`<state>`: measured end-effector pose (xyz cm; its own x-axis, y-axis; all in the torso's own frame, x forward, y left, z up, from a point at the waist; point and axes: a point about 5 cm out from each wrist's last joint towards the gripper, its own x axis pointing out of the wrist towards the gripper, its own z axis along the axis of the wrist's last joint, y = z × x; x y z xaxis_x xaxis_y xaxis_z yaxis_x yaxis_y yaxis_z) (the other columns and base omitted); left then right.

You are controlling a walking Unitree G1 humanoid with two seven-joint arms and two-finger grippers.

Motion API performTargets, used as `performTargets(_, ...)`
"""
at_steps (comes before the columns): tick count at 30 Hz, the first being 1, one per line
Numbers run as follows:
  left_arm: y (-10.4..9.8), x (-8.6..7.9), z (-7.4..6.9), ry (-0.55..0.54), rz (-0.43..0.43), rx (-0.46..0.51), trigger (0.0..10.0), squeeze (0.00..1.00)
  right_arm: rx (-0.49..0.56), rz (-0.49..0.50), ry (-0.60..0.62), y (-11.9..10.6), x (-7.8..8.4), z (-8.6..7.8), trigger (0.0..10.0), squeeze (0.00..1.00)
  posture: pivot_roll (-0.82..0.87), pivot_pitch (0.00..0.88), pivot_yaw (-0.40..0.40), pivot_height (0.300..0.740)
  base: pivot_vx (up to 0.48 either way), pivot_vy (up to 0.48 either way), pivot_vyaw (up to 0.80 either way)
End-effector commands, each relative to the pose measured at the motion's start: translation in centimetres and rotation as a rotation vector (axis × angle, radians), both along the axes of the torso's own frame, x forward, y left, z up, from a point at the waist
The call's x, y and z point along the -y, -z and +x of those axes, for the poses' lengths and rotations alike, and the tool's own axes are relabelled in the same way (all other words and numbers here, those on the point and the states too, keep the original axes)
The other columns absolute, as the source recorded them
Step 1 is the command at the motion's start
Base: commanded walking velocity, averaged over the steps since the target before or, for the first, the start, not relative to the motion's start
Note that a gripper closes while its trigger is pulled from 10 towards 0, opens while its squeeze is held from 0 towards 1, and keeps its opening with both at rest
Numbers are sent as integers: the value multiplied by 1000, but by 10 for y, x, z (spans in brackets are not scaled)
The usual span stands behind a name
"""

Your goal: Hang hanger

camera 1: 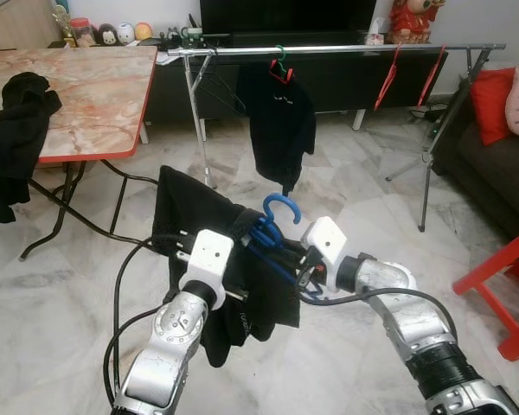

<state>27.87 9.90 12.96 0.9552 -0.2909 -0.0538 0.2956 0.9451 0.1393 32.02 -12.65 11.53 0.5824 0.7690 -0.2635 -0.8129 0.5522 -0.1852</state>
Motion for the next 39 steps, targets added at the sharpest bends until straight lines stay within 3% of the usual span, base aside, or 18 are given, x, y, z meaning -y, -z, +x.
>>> performTargets(1,-11,-3,3,-27,-22,38,0,0,40,-48,10,-11,11,6,0,0,-67,0,-42,740,0,0,0)
performTargets(4,-15,-4,3,-35,-44,46,0,0,19,-90,25,-8,21,7,0,0,-67,0,-42,740,0,0,0)
performTargets(5,-17,-5,3,-42,-64,50,0,0,2,-118,32,-5,28,6,0,0,-67,0,-42,740,0,0,0)
performTargets(6,-23,-9,5,-74,-130,62,0,0,-45,-179,51,2,49,3,0,0,-68,0,-43,740,0,0,0)
performTargets(10,-30,-15,9,-119,-207,74,0,0,-133,-308,28,20,77,-10,0,0,-82,0,-38,740,0,0,0)
performTargets(17,-32,-16,11,-134,-238,74,0,0,-185,-359,4,30,86,-18,0,0,-86,0,-36,740,0,0,0)
performTargets(18,-29,-22,14,-190,-214,59,0,0,-272,-378,-65,47,88,-34,0,0,-80,0,-32,740,0,0,0)
performTargets(19,-29,-22,14,-190,-214,59,0,0,-272,-378,-65,47,88,-34,0,0,-80,0,-32,740,0,0,0)
performTargets(20,-26,-28,17,-260,-183,42,0,0,-384,-395,-152,67,91,-56,0,0,-80,0,-32,740,0,0,0)
performTargets(22,-26,-30,17,-275,-179,37,0,0,-408,-399,-172,71,92,-61,0,0,-80,0,-32,740,0,0,0)
performTargets(23,-12,-31,15,-263,-110,-44,10000,0,-438,-339,-196,72,90,-66,0,0,-84,0,-24,740,0,0,0)
performTargets(26,1,-35,14,-283,-54,-124,10000,0,-479,-306,-254,71,90,-74,0,0,-85,0,-22,740,0,0,0)
performTargets(31,8,-41,14,-334,-16,-165,10000,0,-531,-345,-364,69,92,-88,0,0,-89,0,-20,740,0,0,0)
performTargets(35,12,-53,14,-406,33,-181,10000,0,-468,-395,-299,72,97,-81,0,0,-89,0,-20,740,0,0,0)
performTargets(36,13,-64,12,-457,32,-193,10000,0,-416,-415,-214,73,99,-73,0,0,-91,0,-18,740,0,0,0)
performTargets(39,14,-76,10,-505,34,-202,10000,0,-425,-414,-171,74,102,-71,0,0,-93,0,-16,740,0,0,0)
